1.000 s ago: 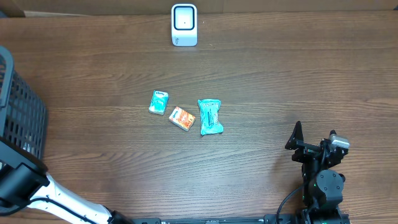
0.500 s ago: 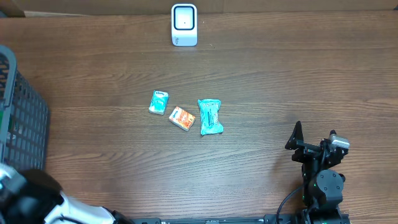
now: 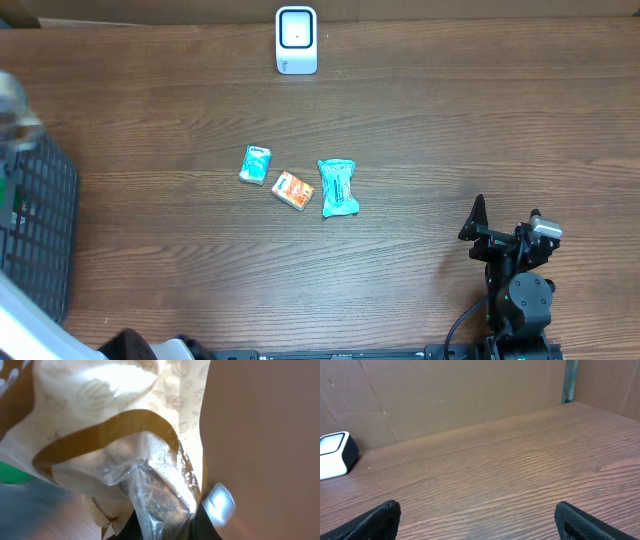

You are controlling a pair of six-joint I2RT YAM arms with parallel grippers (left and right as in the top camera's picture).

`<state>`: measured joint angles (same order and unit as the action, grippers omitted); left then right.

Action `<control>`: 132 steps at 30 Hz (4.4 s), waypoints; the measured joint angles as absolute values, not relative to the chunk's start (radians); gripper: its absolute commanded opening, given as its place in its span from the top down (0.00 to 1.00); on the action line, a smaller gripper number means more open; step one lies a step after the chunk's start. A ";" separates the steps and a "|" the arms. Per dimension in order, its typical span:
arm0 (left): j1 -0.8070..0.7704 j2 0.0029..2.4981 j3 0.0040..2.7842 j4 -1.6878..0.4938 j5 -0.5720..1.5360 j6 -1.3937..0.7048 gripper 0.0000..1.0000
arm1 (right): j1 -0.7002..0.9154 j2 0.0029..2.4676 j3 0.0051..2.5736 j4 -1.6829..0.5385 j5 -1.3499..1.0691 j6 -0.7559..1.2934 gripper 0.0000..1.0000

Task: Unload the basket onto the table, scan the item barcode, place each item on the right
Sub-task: 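Carry the snack bag onto the packs at table center and release, then lower the left gripper into the basket and grasp the green-lidded jar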

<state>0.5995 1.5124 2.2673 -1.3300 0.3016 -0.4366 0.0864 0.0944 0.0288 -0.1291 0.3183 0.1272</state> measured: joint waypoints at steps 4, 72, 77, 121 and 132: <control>0.320 1.504 2.265 -1.450 0.253 -0.370 0.96 | 0.086 0.094 0.029 -0.129 0.318 0.127 0.00; -0.046 1.776 2.521 -1.577 -0.359 -0.403 0.00 | 0.086 0.094 0.029 -0.129 0.318 0.128 0.00; 0.282 1.774 2.543 -1.628 -0.321 -0.515 0.00 | 0.086 0.094 0.029 -0.129 0.318 0.128 0.00; 0.857 2.348 2.444 -1.504 -0.052 -0.163 0.11 | 0.086 0.094 0.029 -0.129 0.318 0.127 0.00; 0.857 2.348 2.273 -1.356 -0.065 -0.119 0.08 | 0.086 0.094 0.029 -0.129 0.318 0.127 0.00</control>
